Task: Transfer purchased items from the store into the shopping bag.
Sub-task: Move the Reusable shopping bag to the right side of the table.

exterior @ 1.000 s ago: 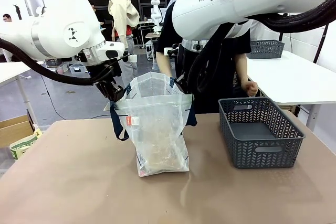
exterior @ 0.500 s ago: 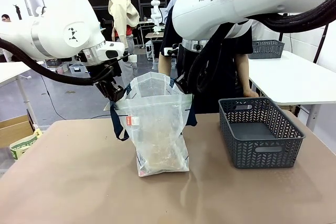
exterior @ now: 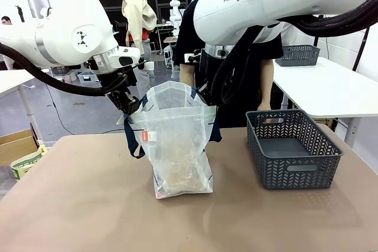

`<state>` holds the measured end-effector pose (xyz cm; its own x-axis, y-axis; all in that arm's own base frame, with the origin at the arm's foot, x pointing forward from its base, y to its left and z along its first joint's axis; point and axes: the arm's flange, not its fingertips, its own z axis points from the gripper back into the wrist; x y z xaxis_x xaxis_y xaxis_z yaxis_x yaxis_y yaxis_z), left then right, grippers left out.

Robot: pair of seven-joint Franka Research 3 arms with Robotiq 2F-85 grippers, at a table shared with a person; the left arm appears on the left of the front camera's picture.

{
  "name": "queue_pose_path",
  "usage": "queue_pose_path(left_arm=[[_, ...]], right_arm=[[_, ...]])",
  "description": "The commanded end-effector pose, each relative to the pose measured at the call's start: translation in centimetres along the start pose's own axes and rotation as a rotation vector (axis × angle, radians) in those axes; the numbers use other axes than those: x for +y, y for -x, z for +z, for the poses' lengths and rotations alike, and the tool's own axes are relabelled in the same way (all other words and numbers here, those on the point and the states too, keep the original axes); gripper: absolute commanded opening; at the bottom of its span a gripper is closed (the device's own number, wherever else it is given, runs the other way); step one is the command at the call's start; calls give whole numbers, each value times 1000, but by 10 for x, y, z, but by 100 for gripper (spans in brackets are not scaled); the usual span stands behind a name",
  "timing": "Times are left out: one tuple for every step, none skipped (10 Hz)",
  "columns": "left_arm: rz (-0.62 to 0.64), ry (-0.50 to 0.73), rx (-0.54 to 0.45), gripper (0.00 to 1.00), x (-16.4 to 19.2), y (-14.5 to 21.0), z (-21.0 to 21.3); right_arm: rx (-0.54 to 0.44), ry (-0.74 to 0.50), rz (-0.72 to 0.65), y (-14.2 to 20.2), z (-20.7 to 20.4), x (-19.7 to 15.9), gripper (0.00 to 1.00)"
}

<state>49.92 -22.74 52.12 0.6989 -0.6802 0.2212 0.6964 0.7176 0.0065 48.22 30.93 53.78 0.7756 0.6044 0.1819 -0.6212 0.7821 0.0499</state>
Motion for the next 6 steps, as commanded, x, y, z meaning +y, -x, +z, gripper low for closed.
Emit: queue_pose_path(left_arm=[[-1, -5, 4, 0, 1, 2, -1], [-1, -5, 4, 0, 1, 2, -1], [-1, -5, 4, 0, 1, 2, -1], [-1, -5, 4, 0, 1, 2, -1], [-1, -5, 4, 0, 1, 2, -1], [-1, -5, 4, 0, 1, 2, -1]], right_arm=[[1, 0, 14, 0, 0, -1, 0], [1, 0, 14, 0, 0, -1, 0], [1, 0, 14, 0, 0, -1, 0], [1, 0, 14, 0, 0, -1, 0], [1, 0, 14, 0, 0, -1, 0], [1, 0, 14, 0, 0, -1, 0]])
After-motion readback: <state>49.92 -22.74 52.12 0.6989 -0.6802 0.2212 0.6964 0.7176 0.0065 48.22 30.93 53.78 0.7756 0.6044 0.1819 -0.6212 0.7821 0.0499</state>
